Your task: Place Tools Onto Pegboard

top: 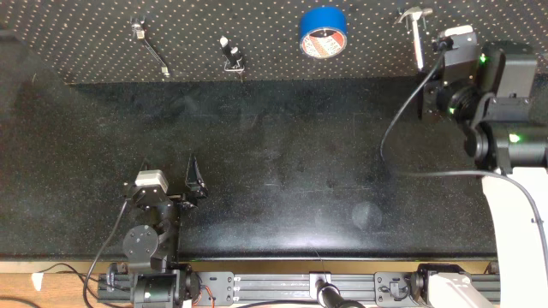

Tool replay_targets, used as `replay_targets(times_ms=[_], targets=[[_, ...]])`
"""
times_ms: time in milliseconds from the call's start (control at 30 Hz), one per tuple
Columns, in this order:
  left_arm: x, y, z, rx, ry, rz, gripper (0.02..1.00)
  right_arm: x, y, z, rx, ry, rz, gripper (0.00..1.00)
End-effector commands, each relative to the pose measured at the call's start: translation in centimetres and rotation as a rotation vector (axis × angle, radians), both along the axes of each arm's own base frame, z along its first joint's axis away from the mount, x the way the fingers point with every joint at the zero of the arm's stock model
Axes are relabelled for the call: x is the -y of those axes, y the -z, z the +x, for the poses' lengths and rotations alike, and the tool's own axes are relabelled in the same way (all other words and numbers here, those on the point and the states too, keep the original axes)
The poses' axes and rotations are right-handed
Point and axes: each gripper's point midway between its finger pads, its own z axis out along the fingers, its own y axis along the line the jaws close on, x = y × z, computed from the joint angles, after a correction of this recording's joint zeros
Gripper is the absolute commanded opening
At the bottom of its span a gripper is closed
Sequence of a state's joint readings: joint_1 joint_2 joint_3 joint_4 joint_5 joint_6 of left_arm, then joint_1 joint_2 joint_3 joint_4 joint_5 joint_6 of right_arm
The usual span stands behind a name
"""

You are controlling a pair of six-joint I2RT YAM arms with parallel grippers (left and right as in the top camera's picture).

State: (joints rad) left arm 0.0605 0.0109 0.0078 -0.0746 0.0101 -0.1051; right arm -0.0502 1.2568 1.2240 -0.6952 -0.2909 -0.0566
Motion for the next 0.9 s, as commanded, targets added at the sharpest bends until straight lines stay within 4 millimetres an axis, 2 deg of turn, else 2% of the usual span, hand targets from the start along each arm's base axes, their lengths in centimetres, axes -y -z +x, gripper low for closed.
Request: replay_targets(times_ms=[33,167,533,767,900], targets=[[0.1,0.1,0.0,-0.001,0.01,0.008,0.996,0.2,1.0,0.7,-0.03,0.025,0.0,0.077],[0.1,0.1,0.0,-0.001,0.01,0.008,0.996,1.1,2.2,1.2,-0.067,0.082,-0.012,0.075],[0.1,0.1,0.0,-0.001,0.01,0.008,0.996,1.1,4.9,2.3,-0.138,0.083,-0.01,0.075],[0.1,0.1,0.0,-0.001,0.01,0.008,0.996,1.2,4.3,4.1,-0.08,0.051,-0.044,0.075],[0.1,0.1,0.0,0.0,0.01,0.008,0.998,1.2,5.4,4.5,-0.109,0.046,-0.046,0.075]])
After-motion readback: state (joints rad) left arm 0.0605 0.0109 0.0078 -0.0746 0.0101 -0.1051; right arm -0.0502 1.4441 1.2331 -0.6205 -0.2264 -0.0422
